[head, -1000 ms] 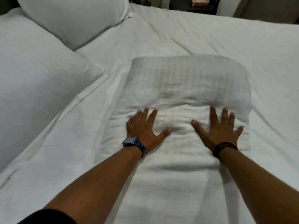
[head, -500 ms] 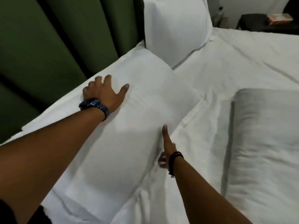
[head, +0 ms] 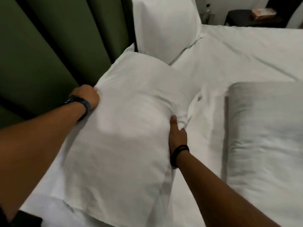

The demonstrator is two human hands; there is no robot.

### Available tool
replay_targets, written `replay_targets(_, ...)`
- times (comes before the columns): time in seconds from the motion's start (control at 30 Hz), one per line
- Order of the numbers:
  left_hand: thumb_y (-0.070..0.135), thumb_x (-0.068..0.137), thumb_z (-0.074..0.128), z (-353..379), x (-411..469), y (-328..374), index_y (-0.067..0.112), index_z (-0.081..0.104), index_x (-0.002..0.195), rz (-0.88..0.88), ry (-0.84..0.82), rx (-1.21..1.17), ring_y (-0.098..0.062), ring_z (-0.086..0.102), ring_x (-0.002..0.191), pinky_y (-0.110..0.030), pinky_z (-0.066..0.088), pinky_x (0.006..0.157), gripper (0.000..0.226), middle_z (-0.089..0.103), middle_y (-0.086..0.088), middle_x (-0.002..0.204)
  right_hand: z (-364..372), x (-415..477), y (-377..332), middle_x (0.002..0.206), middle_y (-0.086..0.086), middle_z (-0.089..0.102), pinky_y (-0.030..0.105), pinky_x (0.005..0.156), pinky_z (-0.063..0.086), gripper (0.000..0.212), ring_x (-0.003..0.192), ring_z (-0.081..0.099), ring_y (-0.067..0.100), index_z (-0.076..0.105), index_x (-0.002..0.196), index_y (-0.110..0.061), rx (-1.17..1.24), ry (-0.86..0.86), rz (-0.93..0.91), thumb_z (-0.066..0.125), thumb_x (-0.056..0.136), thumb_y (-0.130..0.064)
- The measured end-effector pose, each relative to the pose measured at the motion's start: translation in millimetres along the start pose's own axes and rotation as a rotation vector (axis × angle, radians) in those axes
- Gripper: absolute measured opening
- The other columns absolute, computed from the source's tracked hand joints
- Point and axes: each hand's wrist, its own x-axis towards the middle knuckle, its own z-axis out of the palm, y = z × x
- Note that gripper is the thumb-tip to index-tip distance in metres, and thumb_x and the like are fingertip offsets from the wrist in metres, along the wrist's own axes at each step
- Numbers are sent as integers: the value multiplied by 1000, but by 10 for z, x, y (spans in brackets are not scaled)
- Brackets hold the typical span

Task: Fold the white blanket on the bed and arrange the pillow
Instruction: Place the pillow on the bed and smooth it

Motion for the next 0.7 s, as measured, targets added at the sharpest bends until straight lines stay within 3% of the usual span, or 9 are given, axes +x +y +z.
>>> replay_targets(0.2,10,102,32,-825,-541,1034,-12,53,125,140,104,-247,-49,45,123,-46,36,100,38,48,-36,133,-1048,220,-1440,140,9,50,12,86,29,75,126,48,24,43,139,-7,-136,51,-287,52,86,-61)
replay_targets(0.37,5,100,36,-1079,-1579,2499,-11,55,123,308,119,-399,-45,50,120,-42,39,96,34,54,-33,128,-2875,294,-2356,144,12,45,30,106,33,85,128,46,28,40,141,-7,-326,175,-347,47,83,-69)
replay_targets(0.5,9,101,32,-662,-2705,3866,-7,55,122,421,31,-499,-42,50,121,-41,39,97,35,54,-29,131,-4712,200,-2469,150,19,34,34,110,28,87,134,37,32,33,143,-1,-423,375,-271,39,87,-68)
replay_targets(0.7,20,105,27,148,-4667,5635,-2,55,119,433,-271,-781,-38,51,120,-36,38,97,39,56,-23,130,-7368,-155,-2189,150,21,33,36,108,28,80,134,36,36,33,143,0,-479,694,-150,40,91,-60)
